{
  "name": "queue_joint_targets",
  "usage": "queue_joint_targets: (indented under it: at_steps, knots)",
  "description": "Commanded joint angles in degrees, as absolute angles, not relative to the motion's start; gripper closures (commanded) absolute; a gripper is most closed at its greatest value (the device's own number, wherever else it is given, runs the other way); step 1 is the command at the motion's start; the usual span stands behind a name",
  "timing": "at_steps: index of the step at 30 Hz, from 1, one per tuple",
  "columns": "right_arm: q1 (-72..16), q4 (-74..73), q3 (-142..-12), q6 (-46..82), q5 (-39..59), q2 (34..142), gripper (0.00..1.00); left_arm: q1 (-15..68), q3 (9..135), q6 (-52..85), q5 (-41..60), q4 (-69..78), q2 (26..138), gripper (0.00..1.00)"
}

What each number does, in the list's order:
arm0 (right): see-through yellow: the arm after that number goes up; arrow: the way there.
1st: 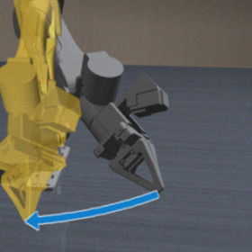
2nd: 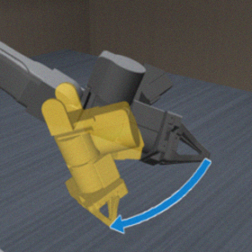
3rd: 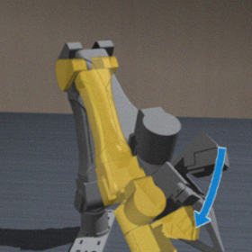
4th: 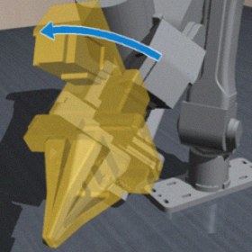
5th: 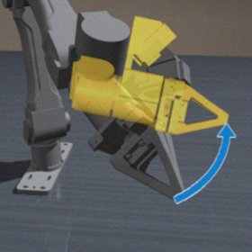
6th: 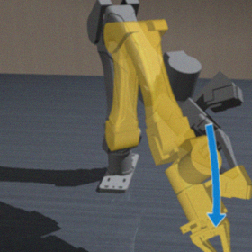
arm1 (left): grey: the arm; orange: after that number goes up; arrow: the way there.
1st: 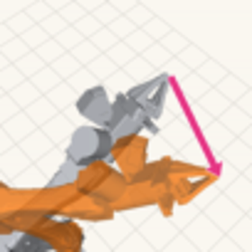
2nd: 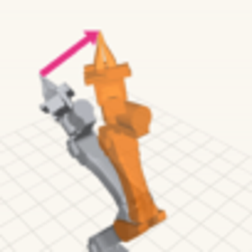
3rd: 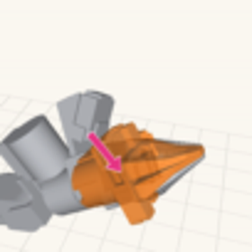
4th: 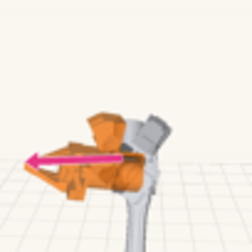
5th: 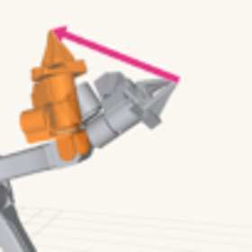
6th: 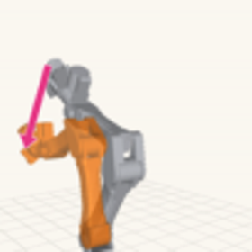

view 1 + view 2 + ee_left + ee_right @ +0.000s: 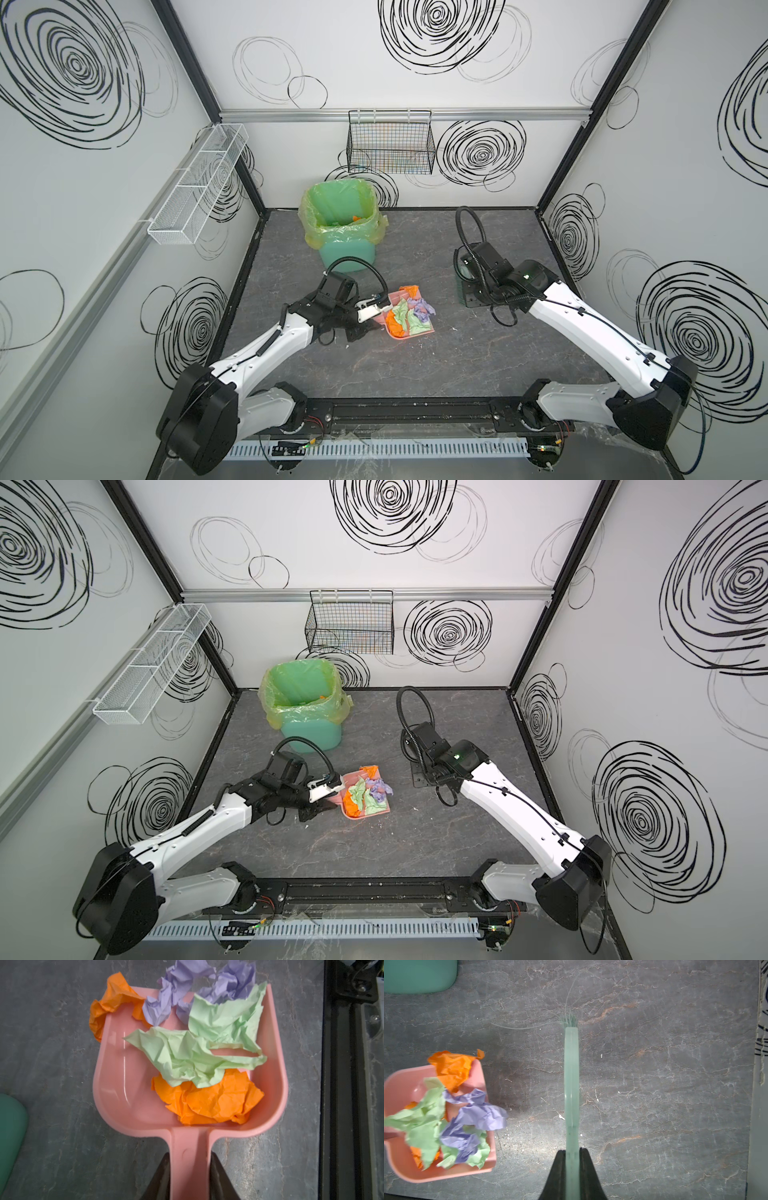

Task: Sweep away the paper scraps from the table
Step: 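Lift the loaded dustpan toward the green bin with the left gripper while the right withdraws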

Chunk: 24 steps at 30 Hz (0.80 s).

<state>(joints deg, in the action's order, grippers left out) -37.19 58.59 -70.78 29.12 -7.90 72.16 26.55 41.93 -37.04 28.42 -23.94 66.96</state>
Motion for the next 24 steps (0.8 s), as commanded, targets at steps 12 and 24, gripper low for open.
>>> queue_joint_targets:
  at_steps: [12, 24]
  knots:
    - [-32.75, 54.75, -64.26, 27.25, -5.72, 68.19, 1.00, 17.44, 60.07, -45.05, 35.50, -42.03, 63.71, 1.00]
    - [-31.67, 53.30, -61.51, 27.10, -4.47, 66.71, 1.00, 7.27, 76.54, -54.66, 38.28, -54.60, 70.27, 1.00]
